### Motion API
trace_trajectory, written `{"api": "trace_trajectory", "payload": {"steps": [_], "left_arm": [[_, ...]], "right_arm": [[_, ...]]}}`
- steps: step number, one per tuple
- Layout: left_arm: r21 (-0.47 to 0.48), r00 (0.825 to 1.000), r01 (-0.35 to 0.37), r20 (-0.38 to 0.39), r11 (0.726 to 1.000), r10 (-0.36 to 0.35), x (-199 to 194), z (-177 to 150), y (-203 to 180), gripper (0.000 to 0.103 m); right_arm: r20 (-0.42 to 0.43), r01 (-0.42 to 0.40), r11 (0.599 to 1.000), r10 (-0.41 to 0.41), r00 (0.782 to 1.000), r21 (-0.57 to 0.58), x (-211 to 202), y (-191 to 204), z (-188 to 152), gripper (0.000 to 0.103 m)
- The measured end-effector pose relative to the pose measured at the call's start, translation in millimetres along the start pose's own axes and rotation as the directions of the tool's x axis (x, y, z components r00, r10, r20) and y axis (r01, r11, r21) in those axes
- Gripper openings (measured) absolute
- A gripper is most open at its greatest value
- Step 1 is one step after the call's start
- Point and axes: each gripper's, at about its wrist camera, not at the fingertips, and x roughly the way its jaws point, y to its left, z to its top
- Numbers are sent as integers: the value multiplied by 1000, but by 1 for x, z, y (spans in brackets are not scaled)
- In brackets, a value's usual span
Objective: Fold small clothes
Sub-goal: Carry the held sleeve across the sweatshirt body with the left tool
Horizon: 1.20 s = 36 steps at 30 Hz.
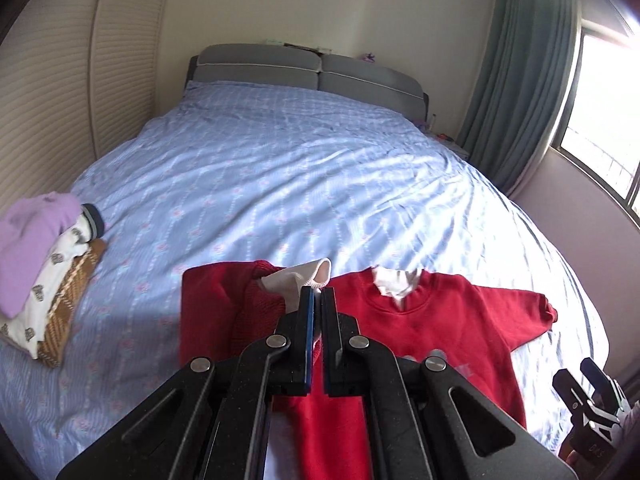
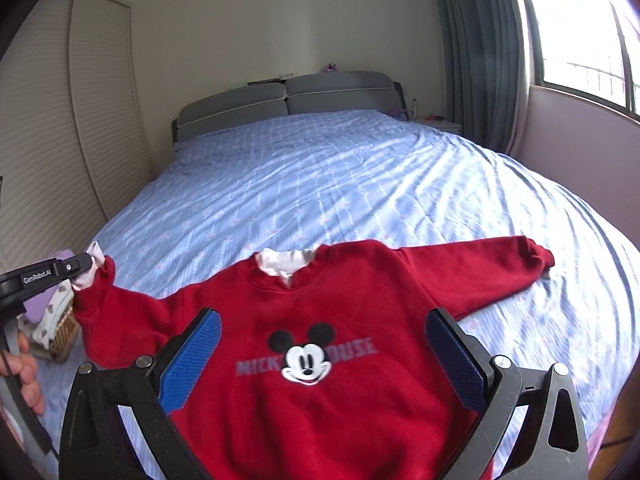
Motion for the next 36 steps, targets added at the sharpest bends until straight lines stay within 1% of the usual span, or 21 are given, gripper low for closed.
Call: {"api": "trace_trajectory", "payload": {"steps": [7, 11, 13, 15, 17, 21, 25, 26, 28, 29, 30, 32, 33, 35, 36], "left_arm": [[63, 995, 101, -16, 993, -100, 37, 16, -109, 5], [99, 989, 147, -44, 984, -143, 63, 13, -162, 5], [115, 986, 157, -65, 981, -151, 82, 7, -184, 5], [130, 986, 155, -81, 979, -146, 100, -2, -200, 5], [121, 980, 172, -125, 978, -157, 123, -12, -210, 5], [140, 972, 168, -189, 976, -140, 159, -36, -224, 5], [151, 967, 173, -215, 973, -138, 171, -51, -229, 6], [152, 968, 170, -213, 974, -135, 170, -53, -230, 7], [153, 968, 173, -208, 973, -140, 165, -55, -230, 17], [155, 971, 170, -194, 973, -139, 160, -55, -229, 28], [160, 975, 158, -180, 974, -129, 155, -54, -229, 43], [165, 981, 146, -155, 976, -120, 143, -51, -224, 57], [169, 983, 139, -146, 976, -114, 137, -50, -221, 61], [170, 985, 129, -133, 977, -107, 126, -49, -211, 64], [170, 988, 113, -127, 979, -92, 121, -49, -204, 65]], "right_arm": [[-26, 66, 993, -64, 998, 98, 10, -88, 4, 103], [-30, 96, 987, -93, 995, 126, 13, -127, 5, 103], [-36, 111, 984, -107, 994, 141, 16, -142, 6, 103], [-48, 122, 981, -116, 992, 150, 21, -155, 5, 103], [-55, 139, 979, -132, 990, 150, 24, -165, 4, 103], [-73, 157, 975, -147, 986, 158, 30, -182, -1, 103], [-96, 165, 971, -150, 984, 172, 38, -191, -6, 103], [-101, 163, 971, -147, 984, 175, 40, -193, -6, 103], [-109, 164, 971, -147, 983, 175, 43, -195, -8, 103], [-112, 166, 971, -148, 983, 173, 44, -195, -9, 103], [-114, 166, 971, -148, 982, 173, 44, -195, -9, 103], [-115, 165, 971, -146, 983, 173, 44, -194, -10, 103], [-113, 164, 972, -146, 983, 170, 44, -193, -10, 103], [-111, 163, 974, -147, 983, 160, 44, -190, -10, 103], [-109, 163, 974, -147, 983, 155, 44, -188, -10, 103]]}}
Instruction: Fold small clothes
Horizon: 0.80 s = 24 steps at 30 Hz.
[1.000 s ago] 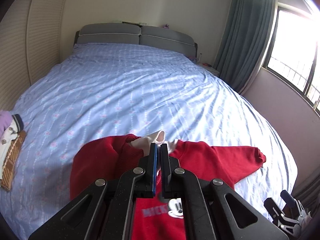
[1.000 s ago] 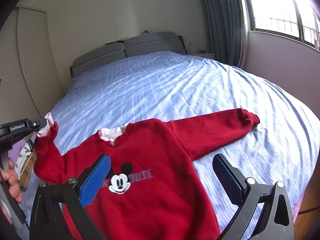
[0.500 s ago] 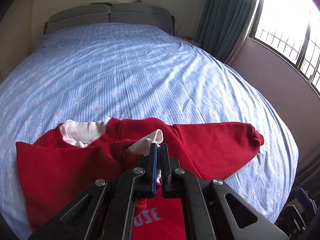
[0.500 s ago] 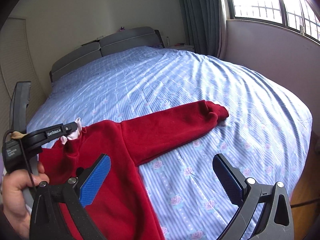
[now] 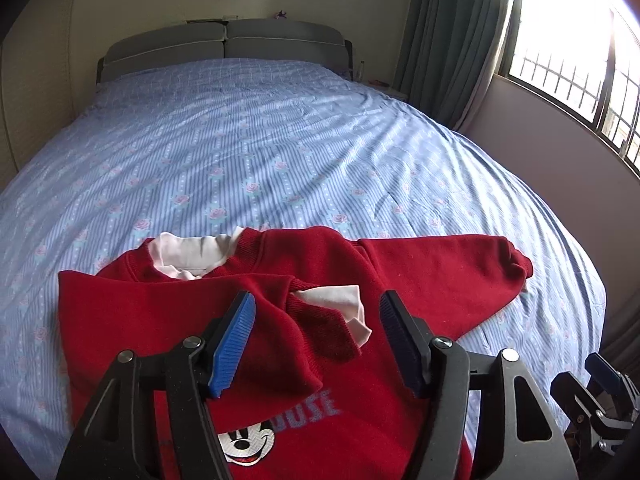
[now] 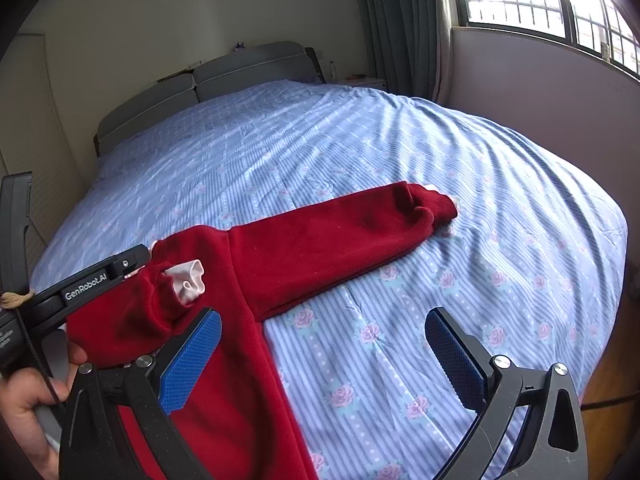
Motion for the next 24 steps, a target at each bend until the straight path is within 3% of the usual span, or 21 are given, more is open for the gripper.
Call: {"api": "trace_trajectory", "payload": {"steps": [9, 17, 22, 24], "left_arm": [[-106, 993, -115, -29, 988, 112, -9, -39, 94, 70], [-152, 994, -107, -51, 983, 100, 4, -60, 136, 71], [-188, 991, -135, -44, 973, 129, 12, -68, 149, 71], [-194, 989, -150, -38, 969, 145, 15, -74, 152, 71]], "right_arm": [[17, -18, 992, 20, 1000, -127, 11, 43, -6, 103], [55, -120, 969, 135, 989, -217, 30, 92, -4, 102], [47, -179, 933, 203, 978, -312, 52, 122, 10, 73], [21, -198, 925, 216, 976, -325, 63, 128, 14, 70]]}}
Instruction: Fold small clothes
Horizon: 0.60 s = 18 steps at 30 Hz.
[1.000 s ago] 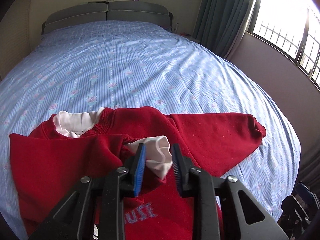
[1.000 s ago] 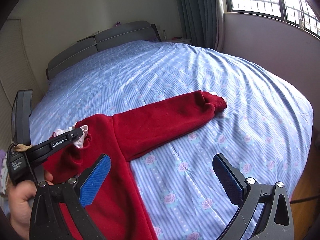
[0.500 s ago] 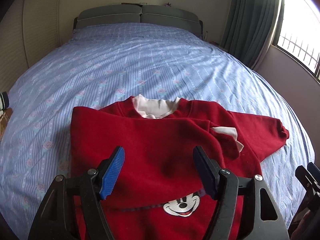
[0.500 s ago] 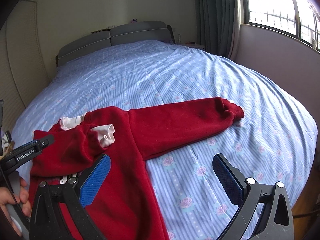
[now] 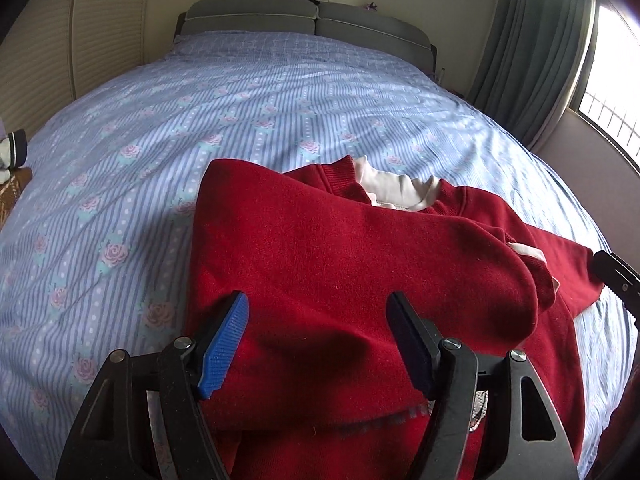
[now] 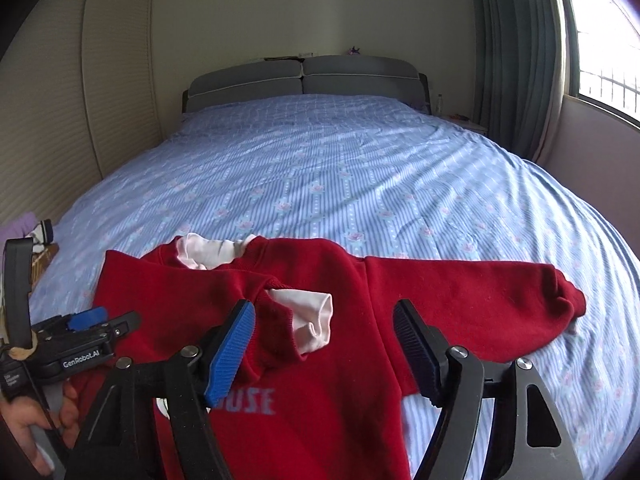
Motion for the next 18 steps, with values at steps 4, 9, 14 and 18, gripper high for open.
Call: {"api": "trace_trajectory", "payload": {"steps": [4, 9, 14, 18], "left_arm": [[29, 1000, -15, 27, 999, 14, 4, -10, -1, 71], [12, 999, 0, 49, 1000, -1, -1, -10, -2, 75], [-12, 998, 30, 54, 999, -29, -1, -11, 4, 75], [-8, 998, 29, 56, 1000, -29, -1, -11, 3, 75]], "right_arm": [[-62, -25, 1000, 25, 998, -9, 26, 0, -1, 61], [-114, -41, 999, 38, 993, -22, 48, 1, -13, 44], [-139, -59, 998, 59, 989, 3, 58, 0, -23, 32], [-129, -79, 993, 89, 988, 83, 56, -11, -27, 19]]}}
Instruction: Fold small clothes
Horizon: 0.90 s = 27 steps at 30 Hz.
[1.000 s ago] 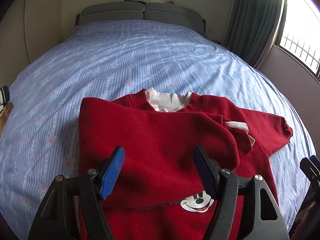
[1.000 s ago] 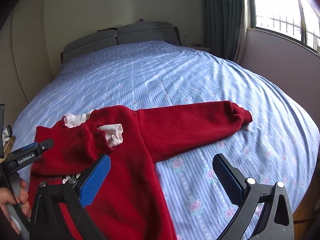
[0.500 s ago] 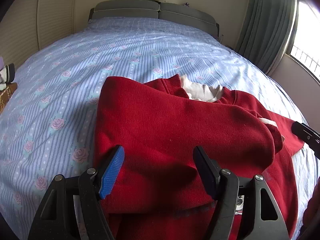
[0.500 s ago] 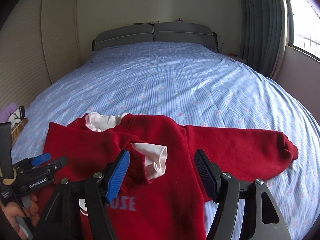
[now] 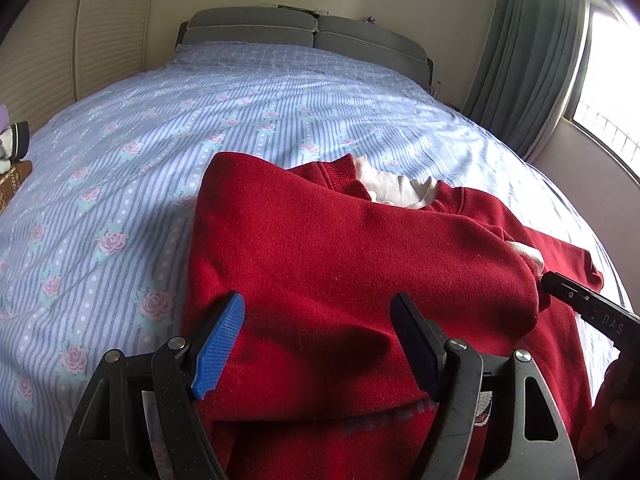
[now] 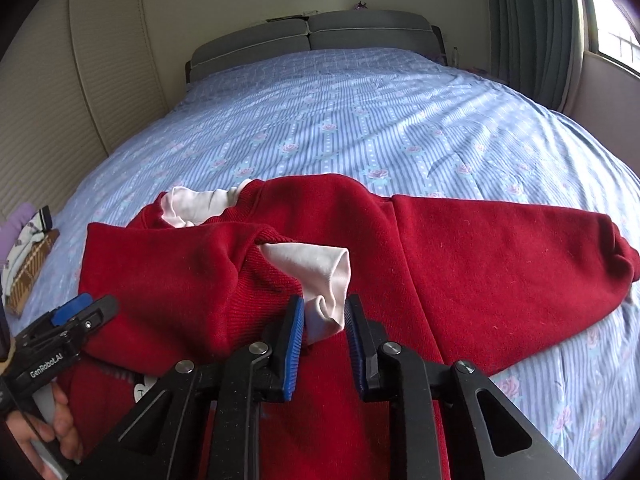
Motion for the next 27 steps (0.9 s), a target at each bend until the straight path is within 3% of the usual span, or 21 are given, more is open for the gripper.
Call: {"api": "trace_trajectory", "payload": {"steps": [3, 7, 10, 13, 23, 27], "left_arm": [[-7, 1000, 6, 0, 1000, -6, 0, 0, 1, 75], [-9, 1000, 8, 1, 1000, -8, 0, 0, 2, 75], [-5, 1000, 4, 0, 1000, -4, 0, 0, 1, 75], [-3, 1000, 5, 0, 1000, -5, 0, 0, 2, 75], [1, 1000, 4, -8, 1000, -4, 1, -1, 0, 75], [-16, 1000, 21, 3, 1000, -21, -2, 0, 2, 78]], "right_arm": [[13, -10, 999, 10, 1000, 34, -4, -6, 3, 19], [-53, -39, 999, 41, 998, 36, 6, -5, 3, 19], [-70, -55, 998, 57, 996, 35, 10, -5, -2, 8], [-81, -45, 998, 48, 996, 37, 8, -6, -8, 5], [-110, 17, 999, -14, 994, 27, 7, -3, -20, 6], [-72, 55, 998, -54, 996, 9, -9, 4, -14, 15]]}}
